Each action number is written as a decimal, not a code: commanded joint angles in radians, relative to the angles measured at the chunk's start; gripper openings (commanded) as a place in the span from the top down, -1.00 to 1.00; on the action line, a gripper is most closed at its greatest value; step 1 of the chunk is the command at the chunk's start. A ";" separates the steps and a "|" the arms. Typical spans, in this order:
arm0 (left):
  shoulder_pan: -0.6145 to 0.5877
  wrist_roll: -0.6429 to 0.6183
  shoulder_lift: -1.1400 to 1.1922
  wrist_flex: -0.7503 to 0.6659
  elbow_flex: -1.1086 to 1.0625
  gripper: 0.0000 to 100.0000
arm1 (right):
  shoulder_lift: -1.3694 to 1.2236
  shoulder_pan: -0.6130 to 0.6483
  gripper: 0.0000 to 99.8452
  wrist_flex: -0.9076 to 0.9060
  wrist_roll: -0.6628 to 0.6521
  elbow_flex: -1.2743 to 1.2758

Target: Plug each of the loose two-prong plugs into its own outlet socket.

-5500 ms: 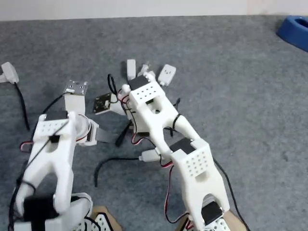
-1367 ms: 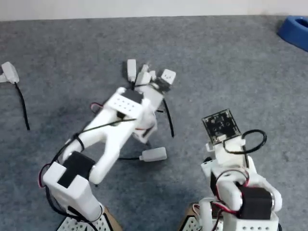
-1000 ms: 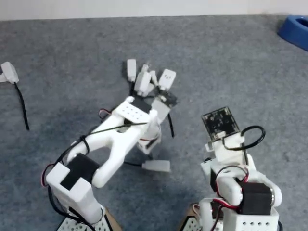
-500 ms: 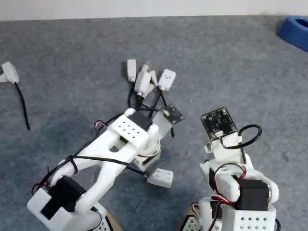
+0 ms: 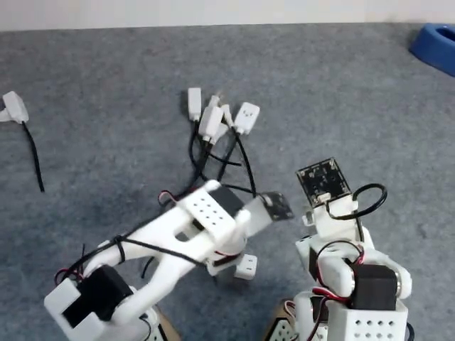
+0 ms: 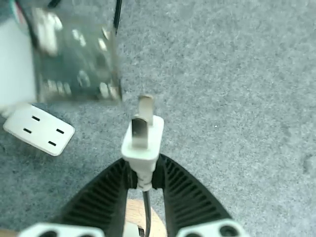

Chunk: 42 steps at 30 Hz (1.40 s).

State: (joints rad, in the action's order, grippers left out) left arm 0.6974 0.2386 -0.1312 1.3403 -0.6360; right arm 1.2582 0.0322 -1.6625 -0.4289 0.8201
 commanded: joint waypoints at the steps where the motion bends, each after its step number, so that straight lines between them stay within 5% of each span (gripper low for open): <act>1: 0.031 0.018 -0.030 -0.005 0.025 0.49 | -0.013 -0.008 0.99 0.016 -0.008 -0.004; 11: 0.024 0.157 -0.028 -0.224 -0.097 0.49 | -0.012 -0.008 0.99 0.016 -0.009 -0.002; 26: 0.150 0.201 -0.039 -0.058 0.054 0.49 | -0.012 -0.007 0.99 0.016 -0.011 -0.002; 35: -0.054 0.344 0.062 -0.035 0.305 0.49 | -0.010 -0.007 0.99 0.013 -0.026 -0.001; 42: -0.050 0.384 0.231 -0.021 0.371 0.49 | -0.010 0.050 0.99 0.015 -0.025 0.001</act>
State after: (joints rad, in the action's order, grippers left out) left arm 0.6575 0.6176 0.0361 1.3172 -0.3383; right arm 1.2597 0.0368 -1.6502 -0.4411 0.8170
